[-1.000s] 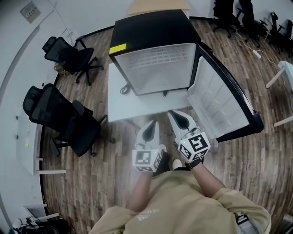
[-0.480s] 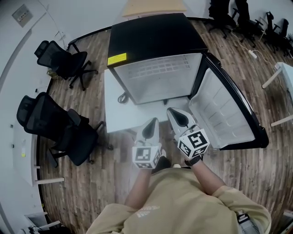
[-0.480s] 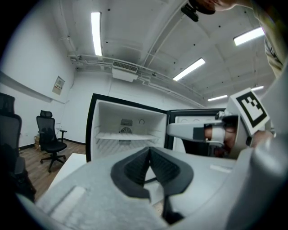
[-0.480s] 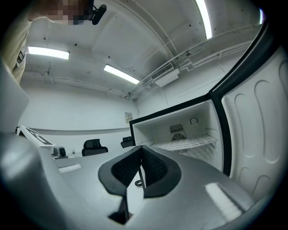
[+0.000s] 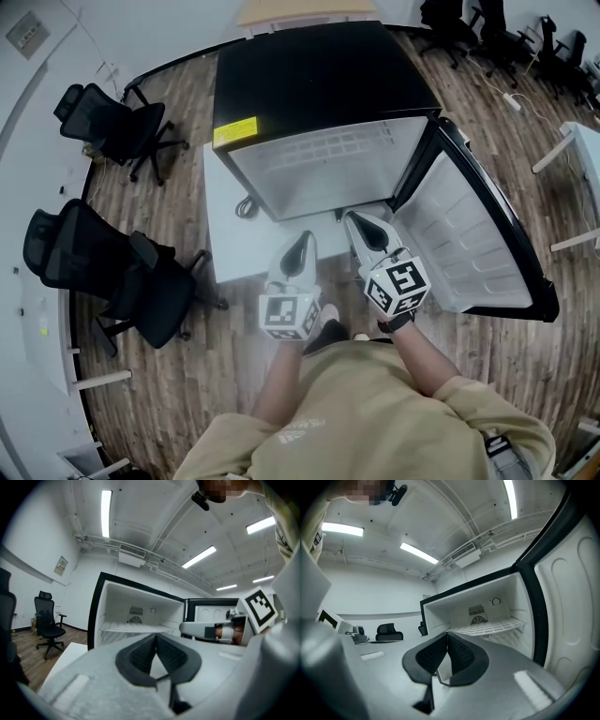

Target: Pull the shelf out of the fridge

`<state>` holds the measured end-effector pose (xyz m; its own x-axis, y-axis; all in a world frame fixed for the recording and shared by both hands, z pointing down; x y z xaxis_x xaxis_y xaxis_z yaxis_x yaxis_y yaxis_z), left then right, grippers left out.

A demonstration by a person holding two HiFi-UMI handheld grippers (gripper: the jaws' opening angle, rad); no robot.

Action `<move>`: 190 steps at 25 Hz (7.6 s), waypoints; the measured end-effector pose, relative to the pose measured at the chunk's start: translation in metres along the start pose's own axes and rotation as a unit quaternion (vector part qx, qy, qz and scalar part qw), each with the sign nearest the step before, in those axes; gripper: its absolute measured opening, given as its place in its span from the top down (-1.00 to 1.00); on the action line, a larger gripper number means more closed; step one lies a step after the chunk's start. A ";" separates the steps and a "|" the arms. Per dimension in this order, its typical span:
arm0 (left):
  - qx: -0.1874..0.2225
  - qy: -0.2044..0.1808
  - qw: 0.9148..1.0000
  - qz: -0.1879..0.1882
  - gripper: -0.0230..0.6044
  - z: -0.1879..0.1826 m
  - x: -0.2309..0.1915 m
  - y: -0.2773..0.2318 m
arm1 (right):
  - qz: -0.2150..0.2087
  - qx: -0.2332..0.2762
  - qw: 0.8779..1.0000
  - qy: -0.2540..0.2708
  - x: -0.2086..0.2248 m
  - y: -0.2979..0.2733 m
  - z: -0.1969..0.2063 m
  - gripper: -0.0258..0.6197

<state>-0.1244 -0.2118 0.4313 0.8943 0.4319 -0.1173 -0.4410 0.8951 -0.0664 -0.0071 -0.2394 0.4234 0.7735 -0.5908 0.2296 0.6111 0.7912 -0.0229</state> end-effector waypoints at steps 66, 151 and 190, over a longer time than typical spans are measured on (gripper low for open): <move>-0.062 0.028 0.997 -0.039 0.92 0.028 -0.064 -0.021 | 0.043 0.183 0.793 -0.580 0.144 -0.186 0.042 0.36; -0.029 0.032 0.999 -0.004 0.92 0.025 0.047 0.068 | 0.026 0.120 0.796 -0.592 0.052 -0.041 0.057 0.83; -0.002 -0.016 0.999 -0.031 0.92 0.000 0.096 0.128 | 0.002 0.073 0.996 -0.059 -0.030 0.158 0.006 0.84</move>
<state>-0.0945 -0.0559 0.4120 0.9220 0.3785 -0.0811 -0.3844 0.9199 -0.0772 0.0651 -0.0955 0.4188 0.7457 -0.5715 0.3426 0.5700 0.8134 0.1162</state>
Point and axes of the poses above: the fingertips, and each gripper's own axes: y backward along the fingers, x to its right, z out of its underside, the point moved 4 cm from there along y, backward along the fingers
